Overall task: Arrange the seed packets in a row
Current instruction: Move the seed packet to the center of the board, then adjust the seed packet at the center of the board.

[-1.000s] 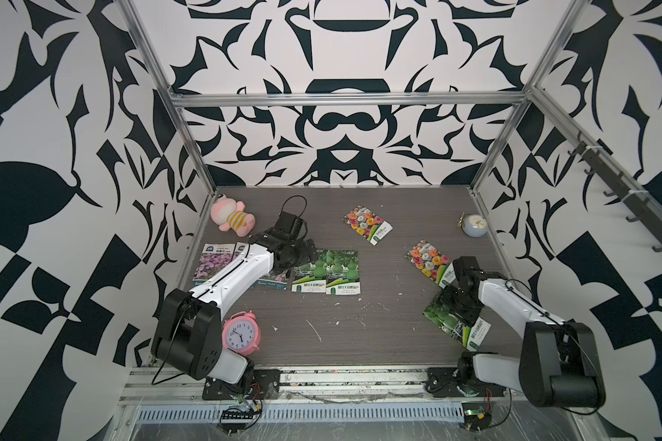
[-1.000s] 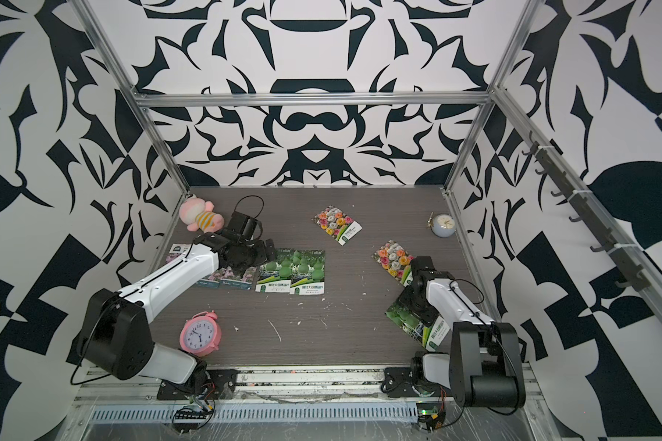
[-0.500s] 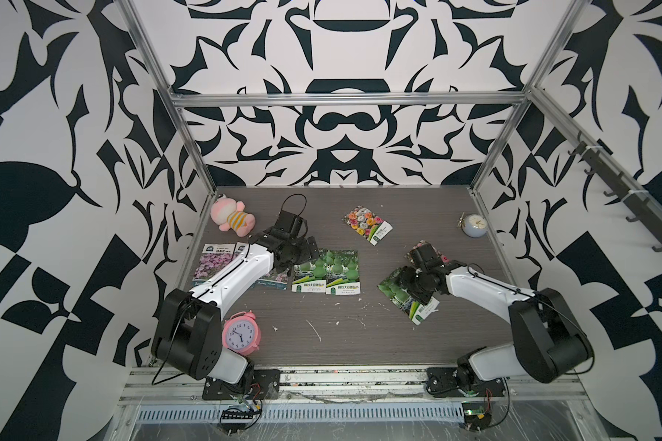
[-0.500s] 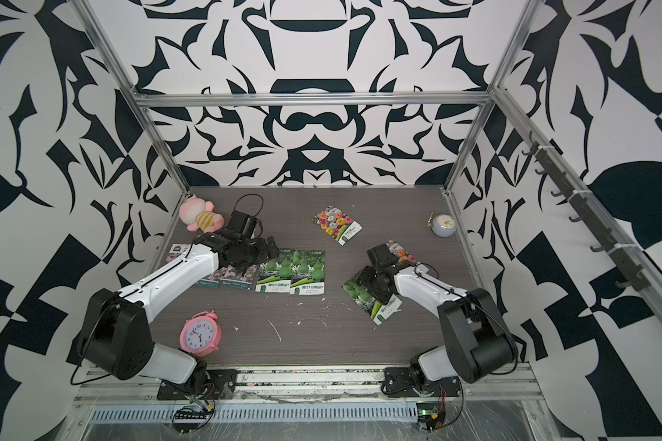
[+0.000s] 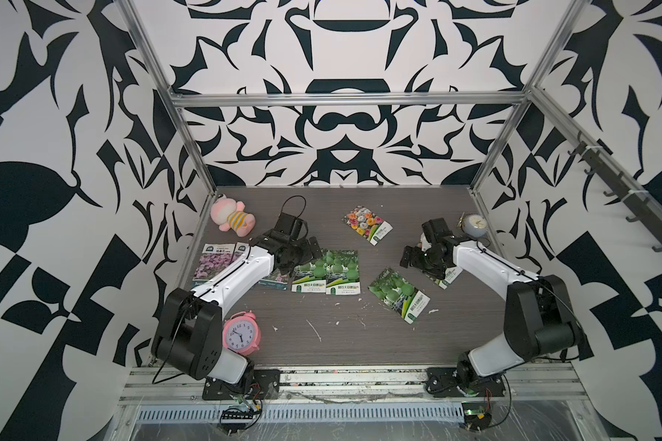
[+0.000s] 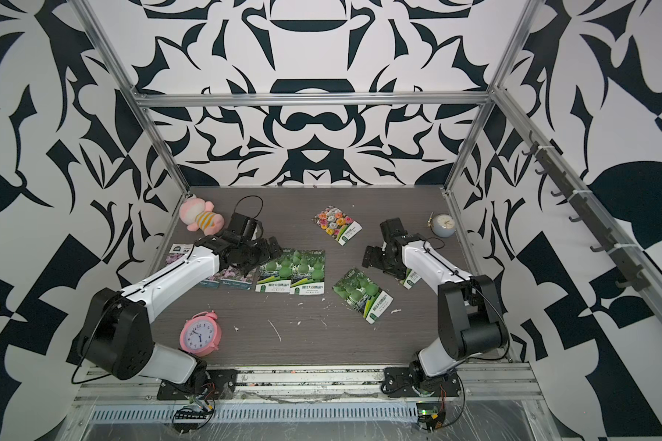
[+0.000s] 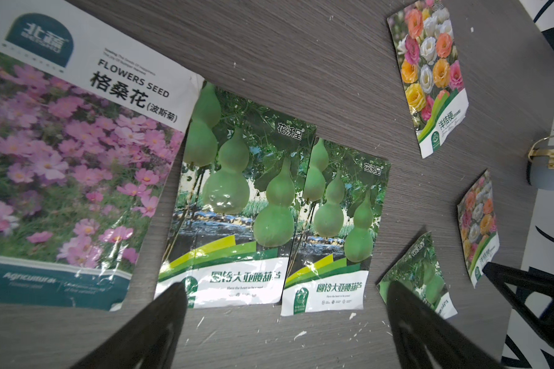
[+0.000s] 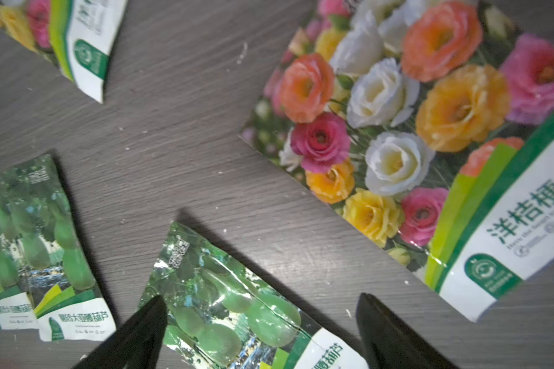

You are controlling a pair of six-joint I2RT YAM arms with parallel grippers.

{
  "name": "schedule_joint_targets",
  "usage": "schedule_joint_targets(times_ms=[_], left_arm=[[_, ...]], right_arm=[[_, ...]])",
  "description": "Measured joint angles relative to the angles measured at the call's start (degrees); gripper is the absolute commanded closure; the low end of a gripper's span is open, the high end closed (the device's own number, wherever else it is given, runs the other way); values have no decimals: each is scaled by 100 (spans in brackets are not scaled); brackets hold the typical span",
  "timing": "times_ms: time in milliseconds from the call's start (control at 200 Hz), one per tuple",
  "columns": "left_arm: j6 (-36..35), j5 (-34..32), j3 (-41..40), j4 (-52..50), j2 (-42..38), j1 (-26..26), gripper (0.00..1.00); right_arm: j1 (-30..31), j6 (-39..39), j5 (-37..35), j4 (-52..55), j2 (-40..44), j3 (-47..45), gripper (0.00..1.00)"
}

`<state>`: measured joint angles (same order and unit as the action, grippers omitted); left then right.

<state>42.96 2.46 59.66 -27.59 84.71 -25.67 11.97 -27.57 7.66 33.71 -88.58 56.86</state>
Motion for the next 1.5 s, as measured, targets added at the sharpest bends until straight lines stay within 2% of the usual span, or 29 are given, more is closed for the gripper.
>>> schedule_joint_targets(times_ms=[190, 390, 745, 1085, 1210, 1315, 1475, 1505], left_arm=[[13, 15, -208, 131, -101, 0, 1], [-9, 52, -278, 243, -256, 0, 1], [-105, 133, -483, 466, -511, 0, 0], [79, 190, -483, 588, -514, -83, 0], [225, 212, -468, 691, -387, -466, 1], [356, 313, -354, 789, -33, -951, 4], [426, 507, 225, 852, 857, -1722, 14], [433, 538, 393, 850, 1056, -1862, 19]], right_arm=[[-63, 407, 2, 28, 0, -166, 4], [-66, 409, 35, -125, -20, -678, 9], [-50, 358, 216, -352, 35, -994, 18], [542, -9, 319, -168, 717, -1620, 23], [564, -208, 726, -310, 1073, -1939, 24], [535, -278, 741, -306, 1121, -1954, 23], [282, -376, 660, -354, 1281, -1941, 24], [197, -389, 654, -380, 1290, -1939, 25]])
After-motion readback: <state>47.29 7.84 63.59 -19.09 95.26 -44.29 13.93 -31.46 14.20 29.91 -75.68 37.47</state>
